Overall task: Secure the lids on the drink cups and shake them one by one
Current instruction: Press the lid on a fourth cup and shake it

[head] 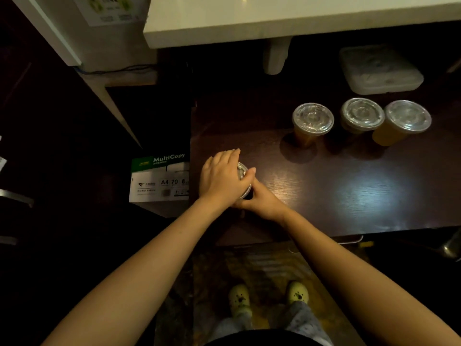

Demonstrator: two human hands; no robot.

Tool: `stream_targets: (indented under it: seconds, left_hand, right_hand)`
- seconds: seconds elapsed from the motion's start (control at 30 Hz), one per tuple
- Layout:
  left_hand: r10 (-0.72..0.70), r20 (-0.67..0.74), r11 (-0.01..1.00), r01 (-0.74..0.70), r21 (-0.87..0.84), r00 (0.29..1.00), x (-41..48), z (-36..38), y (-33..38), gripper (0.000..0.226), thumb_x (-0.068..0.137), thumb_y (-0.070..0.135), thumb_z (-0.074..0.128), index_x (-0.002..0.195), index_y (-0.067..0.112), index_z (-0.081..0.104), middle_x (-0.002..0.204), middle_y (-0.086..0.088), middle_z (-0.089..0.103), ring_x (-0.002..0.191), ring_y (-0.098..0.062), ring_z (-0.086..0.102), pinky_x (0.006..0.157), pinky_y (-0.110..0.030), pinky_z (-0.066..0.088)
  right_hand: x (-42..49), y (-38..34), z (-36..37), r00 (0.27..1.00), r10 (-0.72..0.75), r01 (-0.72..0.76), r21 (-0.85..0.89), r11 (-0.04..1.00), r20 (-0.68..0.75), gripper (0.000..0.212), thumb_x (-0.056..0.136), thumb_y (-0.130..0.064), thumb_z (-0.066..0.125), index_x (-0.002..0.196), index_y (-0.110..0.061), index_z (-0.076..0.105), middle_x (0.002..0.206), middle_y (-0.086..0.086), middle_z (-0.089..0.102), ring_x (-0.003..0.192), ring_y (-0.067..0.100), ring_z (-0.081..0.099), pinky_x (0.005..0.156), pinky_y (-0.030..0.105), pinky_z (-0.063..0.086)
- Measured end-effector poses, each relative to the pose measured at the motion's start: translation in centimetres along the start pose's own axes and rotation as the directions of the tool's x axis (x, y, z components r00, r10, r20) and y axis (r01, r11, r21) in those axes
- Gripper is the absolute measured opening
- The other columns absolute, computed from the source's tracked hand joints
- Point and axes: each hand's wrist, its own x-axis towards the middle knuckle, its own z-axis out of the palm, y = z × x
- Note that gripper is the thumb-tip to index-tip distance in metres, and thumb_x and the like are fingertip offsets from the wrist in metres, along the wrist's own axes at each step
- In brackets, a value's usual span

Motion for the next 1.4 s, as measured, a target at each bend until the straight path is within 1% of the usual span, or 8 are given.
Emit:
stream_targets:
  seconds: [0.23,0.37,0.47,0.57,0.67,0.77,0.97,1.4]
  left_hand:
    - [0.024,0.072,0.999,-0.027,0.038,0.997,0.2,-0.4,0.0,0.072,0.09,0.059,0.032,0.147,0.015,0.022,0.154,-0.002,0.027,0.143,-0.017,0.021,0.117,-0.04,0.014]
    - [-0.171,0.108,0.985,0.168,0.038,0.979,-0.5,-0.9,0.9,0.078,0.09,0.062,0.027,0.149,0.015,0.007,0.158,-0.007,0.01,0.145,-0.024,0.007,0.115,-0.049,0.007]
    - [-0.294,0.106,0.952,0.301,-0.05,0.95,-0.7,-0.7,1.7,0.066,0.096,0.05,0.023,0.148,0.01,0.012,0.156,-0.01,0.018,0.143,-0.026,0.014,0.112,-0.047,0.018]
    - [-0.163,0.023,0.986,0.163,-0.023,0.986,-0.2,-0.7,0.5,0.055,0.099,0.039,0.022,0.146,0.01,0.025,0.152,-0.006,0.031,0.141,-0.021,0.024,0.112,-0.039,0.02]
    - [0.077,0.05,0.996,-0.074,-0.059,0.996,0.0,-1.1,-0.9,0.047,0.1,0.034,0.026,0.142,0.016,0.036,0.149,0.0,0.038,0.14,-0.015,0.028,0.111,-0.034,0.02]
    - [0.204,0.036,0.979,-0.203,-0.023,0.978,-0.3,-1.3,-1.2,0.049,0.098,0.039,0.029,0.142,0.019,0.037,0.149,0.0,0.038,0.14,-0.014,0.026,0.113,-0.034,0.015]
    - [-0.142,0.064,0.99,0.142,0.004,0.988,-0.5,-0.6,0.3,0.068,0.09,0.053,0.036,0.145,0.015,0.024,0.151,-0.002,0.031,0.139,-0.021,0.024,0.109,-0.049,0.022]
    - [-0.111,0.028,0.993,0.112,-0.048,0.993,-0.4,-0.9,0.2,0.07,0.085,0.056,0.046,0.142,0.016,0.033,0.147,0.001,0.037,0.137,-0.018,0.028,0.106,-0.042,0.028]
  right_hand:
    - [0.2,0.2,0.2,0.999,-0.03,0.028,-0.076,0.997,-0.029,0.078,0.077,-0.018,0.075,0.141,-0.015,0.032,0.139,0.001,0.049,0.126,0.009,0.047,0.107,0.026,0.039]
    - [-0.1,-0.2,0.9,0.988,-0.07,0.062,-0.06,0.996,-0.137,0.074,0.078,-0.015,0.073,0.14,-0.02,0.033,0.137,-0.006,0.047,0.126,0.006,0.045,0.106,0.021,0.037]
    - [-0.6,0.3,2.9,0.939,-0.156,0.131,-0.101,0.986,-0.306,0.07,0.078,-0.016,0.072,0.136,-0.026,0.035,0.136,-0.004,0.045,0.126,0.006,0.044,0.105,0.02,0.037]
    - [-1.6,1.8,4.3,0.92,-0.163,0.115,-0.153,0.982,-0.356,0.072,0.077,-0.015,0.07,0.138,-0.019,0.033,0.138,0.001,0.042,0.128,0.009,0.042,0.109,0.026,0.036]
    - [-1.8,2.0,3.3,0.93,-0.161,0.12,-0.141,0.983,-0.329,0.064,0.076,-0.017,0.071,0.132,-0.017,0.04,0.131,0.001,0.049,0.121,0.01,0.049,0.104,0.034,0.043]
    - [-0.9,1.4,1.6,0.977,-0.142,0.129,-0.09,0.988,-0.157,0.074,0.077,-0.014,0.073,0.139,-0.021,0.034,0.137,-0.007,0.046,0.127,0.005,0.044,0.106,0.017,0.036]
    - [0.5,1.9,2.7,0.939,-0.132,0.088,-0.151,0.985,-0.317,0.066,0.073,-0.024,0.075,0.13,-0.017,0.042,0.126,0.003,0.052,0.116,0.014,0.052,0.098,0.035,0.047]
    - [1.2,1.9,1.6,0.976,-0.077,0.035,-0.201,0.979,-0.204,0.064,0.073,-0.018,0.077,0.13,-0.011,0.047,0.123,0.007,0.052,0.117,0.018,0.049,0.097,0.027,0.042]
